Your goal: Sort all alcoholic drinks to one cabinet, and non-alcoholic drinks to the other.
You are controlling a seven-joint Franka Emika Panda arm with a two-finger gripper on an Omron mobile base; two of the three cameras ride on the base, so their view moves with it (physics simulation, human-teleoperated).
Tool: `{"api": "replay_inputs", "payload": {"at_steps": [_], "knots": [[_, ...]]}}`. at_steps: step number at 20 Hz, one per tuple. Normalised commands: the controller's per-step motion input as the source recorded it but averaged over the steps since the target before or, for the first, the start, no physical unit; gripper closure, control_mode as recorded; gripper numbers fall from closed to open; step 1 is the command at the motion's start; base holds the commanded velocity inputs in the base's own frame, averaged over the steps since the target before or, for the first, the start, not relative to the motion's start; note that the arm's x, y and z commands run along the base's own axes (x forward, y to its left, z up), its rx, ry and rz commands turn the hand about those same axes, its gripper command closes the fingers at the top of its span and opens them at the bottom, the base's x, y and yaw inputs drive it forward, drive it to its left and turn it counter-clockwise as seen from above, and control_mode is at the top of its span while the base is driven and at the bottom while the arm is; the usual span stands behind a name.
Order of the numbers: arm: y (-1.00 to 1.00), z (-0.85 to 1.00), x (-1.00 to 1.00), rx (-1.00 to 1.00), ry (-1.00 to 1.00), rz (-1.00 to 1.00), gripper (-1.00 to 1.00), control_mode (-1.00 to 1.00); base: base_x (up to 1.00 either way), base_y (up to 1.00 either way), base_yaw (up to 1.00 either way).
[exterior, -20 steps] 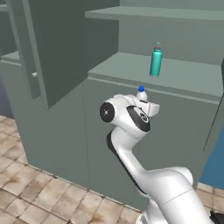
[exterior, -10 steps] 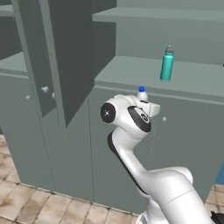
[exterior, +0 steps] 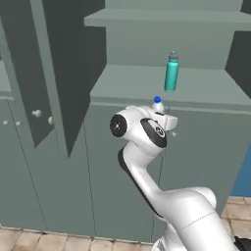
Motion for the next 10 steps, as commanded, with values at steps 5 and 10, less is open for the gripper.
{"api": "replay_inputs", "payload": {"at_steps": [5, 10], "knots": [[0.00, 0.00, 0.00, 0.00, 0.00, 0.00, 1.00, 1.00, 0.10, 0.14, -0.40], [0.00, 0.00, 0.00, 0.00, 0.00, 0.00, 1.00, 1.00, 0.23, 0.23, -0.37]]}}
